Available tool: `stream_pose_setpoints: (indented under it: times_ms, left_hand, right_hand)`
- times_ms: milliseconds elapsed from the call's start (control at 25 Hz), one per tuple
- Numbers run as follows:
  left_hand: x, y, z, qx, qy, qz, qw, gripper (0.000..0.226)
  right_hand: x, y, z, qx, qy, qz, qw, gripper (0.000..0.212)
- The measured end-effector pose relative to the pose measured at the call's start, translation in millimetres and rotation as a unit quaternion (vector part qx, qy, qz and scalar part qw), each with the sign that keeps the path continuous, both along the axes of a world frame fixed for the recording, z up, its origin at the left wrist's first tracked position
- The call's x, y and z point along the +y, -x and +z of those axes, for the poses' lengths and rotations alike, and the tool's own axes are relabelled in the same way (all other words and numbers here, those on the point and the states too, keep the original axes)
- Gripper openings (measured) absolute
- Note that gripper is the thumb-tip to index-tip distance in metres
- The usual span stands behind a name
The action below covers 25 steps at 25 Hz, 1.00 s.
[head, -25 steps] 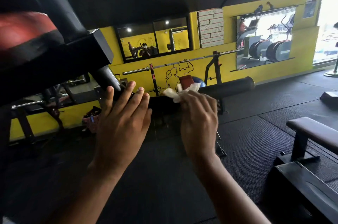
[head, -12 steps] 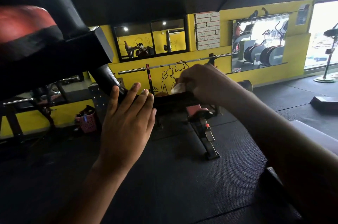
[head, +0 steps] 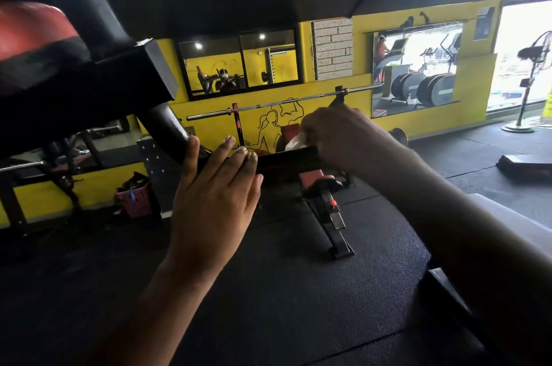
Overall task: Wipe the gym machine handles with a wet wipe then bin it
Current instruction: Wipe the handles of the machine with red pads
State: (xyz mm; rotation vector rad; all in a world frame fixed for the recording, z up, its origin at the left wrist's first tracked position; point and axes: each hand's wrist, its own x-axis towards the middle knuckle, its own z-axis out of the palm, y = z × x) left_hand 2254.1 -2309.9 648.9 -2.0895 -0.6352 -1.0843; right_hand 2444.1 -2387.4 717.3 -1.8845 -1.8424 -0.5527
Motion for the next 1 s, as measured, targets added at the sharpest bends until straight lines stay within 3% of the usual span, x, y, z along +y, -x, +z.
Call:
stream_pose_setpoints:
  times_ms: [160,280,360,400,440,520,560,600,640,720,920,1000]
  left_hand:
    - [-0.1,-4.3,-1.5,-0.003,0.000,-0.006,1.000,0.033]
    - [1.0,-5.1,-1.3,-0.004,0.006,-0.012,1.000,0.033]
    - [0.4,-5.7,-1.4,-0.008,0.011,-0.016,1.000,0.033]
    - [-0.2,-5.8,-1.7,-0.010,0.014,-0.017,1.000,0.034]
    - [-0.9,-5.7,-2.1,-0.010,0.016,-0.018,1.000,0.034]
    - [-0.9,-5.8,-2.0,-0.004,0.018,-0.020,1.000,0.035]
    - [-0.6,-5.3,-1.7,-0.001,0.020,-0.020,1.000,0.035]
    - [-0.3,-5.1,-1.4,0.001,0.021,-0.019,1.000,0.035]
    - [-0.2,-5.0,-1.3,0.004,0.022,-0.016,1.000,0.036]
    - [-0.2,-5.4,-0.3,0.006,0.024,-0.015,1.000,0.036]
    - [-1.3,-6.2,-1.3,0.006,0.024,-0.015,1.000,0.036]
    - [-1.5,-7.3,-1.6,0.003,0.023,-0.018,1.000,0.036]
  right_hand:
    - [-15.9,20.3,-46.4,-0.013,-0.156,0.001,0.988,0.034]
    - [-12.4,18.7,-85.9,0.079,-0.321,-0.015,0.944,0.029]
    - [-4.1,24.4,-111.6,0.227,-0.414,-0.027,0.881,0.021]
    - [3.4,33.5,-120.1,0.362,-0.446,-0.012,0.819,0.017]
    - [12.7,46.2,-124.7,0.518,-0.450,0.026,0.727,0.014]
    - [29.8,71.9,-119.7,0.771,-0.396,0.164,0.470,0.009]
    - [37.0,79.9,-114.1,0.838,-0.352,0.216,0.356,0.010]
    - [42.5,84.2,-110.2,0.873,-0.306,0.248,0.288,0.016]
    - [45.0,85.9,-107.1,0.889,-0.263,0.274,0.255,0.020]
    - [43.3,82.8,-103.1,0.890,-0.235,0.296,0.256,0.023]
    - [34.2,68.5,-107.4,0.889,-0.290,0.292,0.203,0.018]
    - [34.5,64.7,-111.2,0.867,-0.355,0.292,0.191,0.017]
